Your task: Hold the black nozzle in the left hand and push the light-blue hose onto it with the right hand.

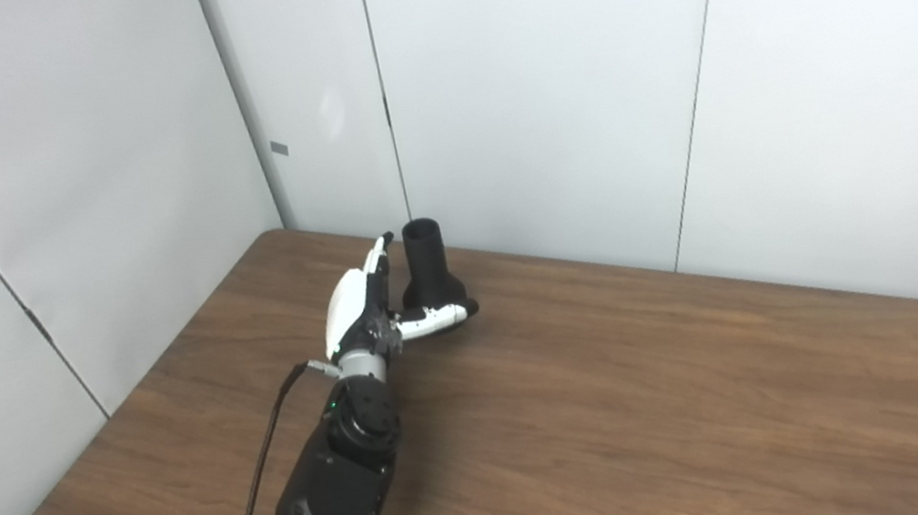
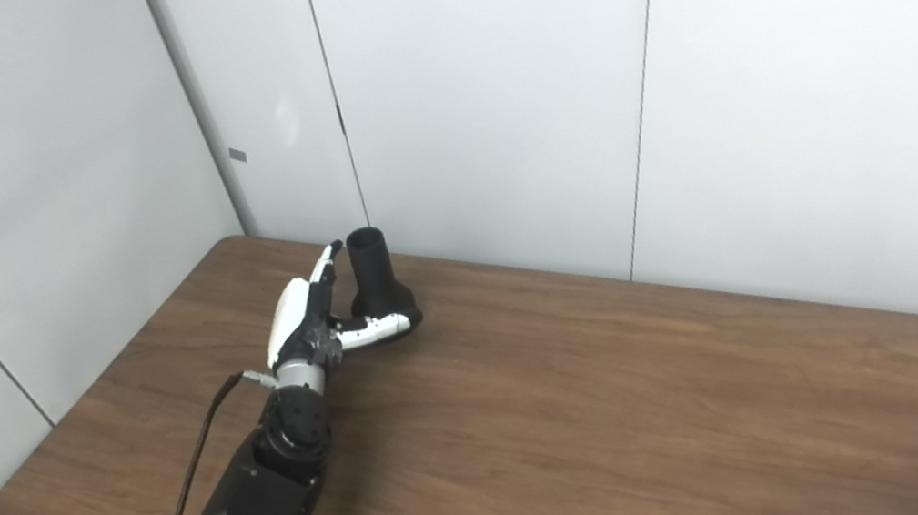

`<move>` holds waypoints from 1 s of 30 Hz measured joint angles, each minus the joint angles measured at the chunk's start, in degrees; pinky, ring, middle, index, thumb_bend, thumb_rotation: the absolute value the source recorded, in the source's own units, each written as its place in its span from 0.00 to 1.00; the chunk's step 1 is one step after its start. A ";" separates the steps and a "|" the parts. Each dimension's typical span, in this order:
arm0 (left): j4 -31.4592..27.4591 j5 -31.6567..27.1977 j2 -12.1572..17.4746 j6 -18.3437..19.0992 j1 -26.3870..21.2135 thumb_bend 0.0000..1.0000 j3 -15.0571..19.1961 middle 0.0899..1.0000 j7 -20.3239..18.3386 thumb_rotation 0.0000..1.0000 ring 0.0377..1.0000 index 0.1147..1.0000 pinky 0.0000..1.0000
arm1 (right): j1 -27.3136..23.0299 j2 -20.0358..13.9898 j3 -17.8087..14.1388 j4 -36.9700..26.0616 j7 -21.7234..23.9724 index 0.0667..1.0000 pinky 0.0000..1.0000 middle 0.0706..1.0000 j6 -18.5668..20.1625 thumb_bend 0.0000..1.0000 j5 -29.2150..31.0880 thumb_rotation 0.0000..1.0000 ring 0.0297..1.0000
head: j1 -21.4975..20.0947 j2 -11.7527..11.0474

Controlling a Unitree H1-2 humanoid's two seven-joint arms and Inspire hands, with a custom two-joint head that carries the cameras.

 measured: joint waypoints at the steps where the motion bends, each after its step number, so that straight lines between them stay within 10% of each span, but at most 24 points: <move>1: 0.18 0.20 0.20 0.04 -0.15 1.00 -0.38 1.00 -0.11 0.27 0.98 1.00 0.83 | 0.00 0.00 0.00 0.00 0.04 0.50 0.37 0.53 0.00 0.90 0.10 0.74 0.50 | 0.00 0.00; 30: 2.15 14.16 4.60 5.29 -2.97 1.00 -13.23 0.90 -2.85 0.29 0.92 0.88 0.99 | 1.08 0.06 0.06 -1.41 0.63 0.48 0.35 0.52 0.67 0.90 1.12 0.71 0.49 | -0.62 0.70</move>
